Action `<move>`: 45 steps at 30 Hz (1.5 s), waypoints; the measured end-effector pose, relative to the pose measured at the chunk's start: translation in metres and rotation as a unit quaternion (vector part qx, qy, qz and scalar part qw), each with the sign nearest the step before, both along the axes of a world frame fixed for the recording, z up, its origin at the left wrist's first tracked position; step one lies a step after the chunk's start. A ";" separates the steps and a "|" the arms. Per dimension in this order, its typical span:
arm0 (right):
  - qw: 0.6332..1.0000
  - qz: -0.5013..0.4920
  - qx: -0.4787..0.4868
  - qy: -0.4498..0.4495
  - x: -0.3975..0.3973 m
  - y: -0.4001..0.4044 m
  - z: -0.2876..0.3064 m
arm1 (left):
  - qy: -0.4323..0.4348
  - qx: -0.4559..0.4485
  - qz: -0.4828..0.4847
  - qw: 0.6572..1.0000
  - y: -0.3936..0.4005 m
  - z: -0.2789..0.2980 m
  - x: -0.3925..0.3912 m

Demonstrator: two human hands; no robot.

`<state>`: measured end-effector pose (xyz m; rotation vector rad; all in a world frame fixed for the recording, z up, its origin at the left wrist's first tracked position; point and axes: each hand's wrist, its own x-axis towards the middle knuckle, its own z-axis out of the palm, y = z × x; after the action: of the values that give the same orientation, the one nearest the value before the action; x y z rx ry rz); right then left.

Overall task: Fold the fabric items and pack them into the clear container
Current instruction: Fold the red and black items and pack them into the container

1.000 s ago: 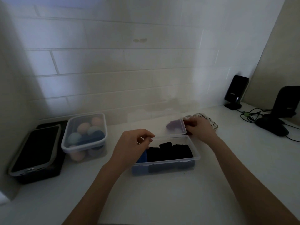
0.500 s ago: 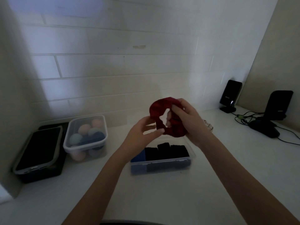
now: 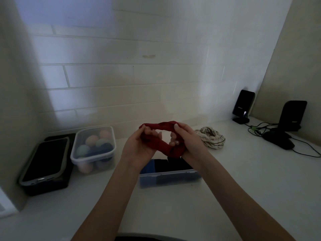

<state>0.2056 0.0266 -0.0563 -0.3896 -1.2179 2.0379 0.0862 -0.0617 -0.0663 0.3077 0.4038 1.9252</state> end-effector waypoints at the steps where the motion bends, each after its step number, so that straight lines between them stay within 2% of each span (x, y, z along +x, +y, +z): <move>1: 1.000 0.006 0.009 -0.002 -0.001 -0.003 -0.001 | -0.029 0.031 -0.015 0.999 -0.003 0.001 -0.001; 3: 0.999 0.023 0.035 -0.012 -0.001 -0.010 -0.003 | -0.078 0.076 -0.028 0.994 -0.006 0.001 -0.006; 6: 0.996 0.032 0.076 -0.036 0.002 -0.019 -0.003 | -0.132 0.086 0.011 0.987 -0.008 0.006 -0.013; 9: 0.987 0.021 0.135 -0.079 0.008 -0.026 -0.001 | -0.125 0.074 0.060 0.988 -0.008 0.012 -0.010; 11: 0.969 0.002 0.220 -0.113 0.014 -0.032 0.001 | -0.095 0.063 0.083 0.990 -0.007 0.015 -0.006; 13: 0.929 -0.027 0.344 -0.136 0.019 -0.039 0.002 | -0.006 0.031 0.120 0.992 -0.006 0.017 0.000; 16: 0.822 -0.066 0.535 -0.187 0.022 -0.046 0.005 | 0.209 -0.015 0.157 0.965 -0.006 0.020 0.005; 18: 0.798 -0.080 0.569 -0.180 0.022 -0.044 0.009 | 0.306 -0.028 0.131 0.943 -0.007 0.016 0.004; 21: 0.827 -0.094 0.531 -0.159 0.022 -0.037 0.013 | 0.418 -0.044 0.083 0.904 -0.010 0.006 -0.001; 25: 0.869 -0.105 0.461 -0.144 0.018 -0.033 0.011 | 0.555 -0.109 0.096 0.819 -0.015 0.008 0.002; 29: 0.875 -0.130 0.447 -0.136 0.013 -0.038 0.006 | 0.599 -0.138 0.137 0.777 -0.013 0.014 0.005; 31: 0.885 -0.143 0.424 -0.131 0.012 -0.040 0.007 | 0.588 -0.139 0.142 0.784 -0.013 0.014 0.006; 33: 0.897 -0.151 0.396 -0.126 0.012 -0.041 0.011 | 0.538 -0.120 0.143 0.822 -0.014 0.009 0.005; 35: 0.906 -0.146 0.378 -0.125 0.012 -0.042 0.013 | 0.503 -0.102 0.147 0.845 -0.016 0.005 0.003; 39: 0.907 -0.140 0.374 -0.130 0.013 -0.043 0.012 | 0.512 -0.106 0.115 0.845 -0.017 0.001 -0.001; 43: 0.911 -0.151 0.357 -0.140 0.014 -0.042 0.014 | 0.438 -0.087 0.095 0.890 -0.020 0.000 -0.002; 45: 0.906 -0.168 0.358 -0.152 0.013 -0.039 0.012 | 0.437 -0.079 0.084 0.892 -0.021 -0.001 -0.005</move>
<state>0.2183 -0.0123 -0.0440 -0.5153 -1.8371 1.1507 0.0810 -0.0825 -0.0675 1.0685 1.2027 1.8082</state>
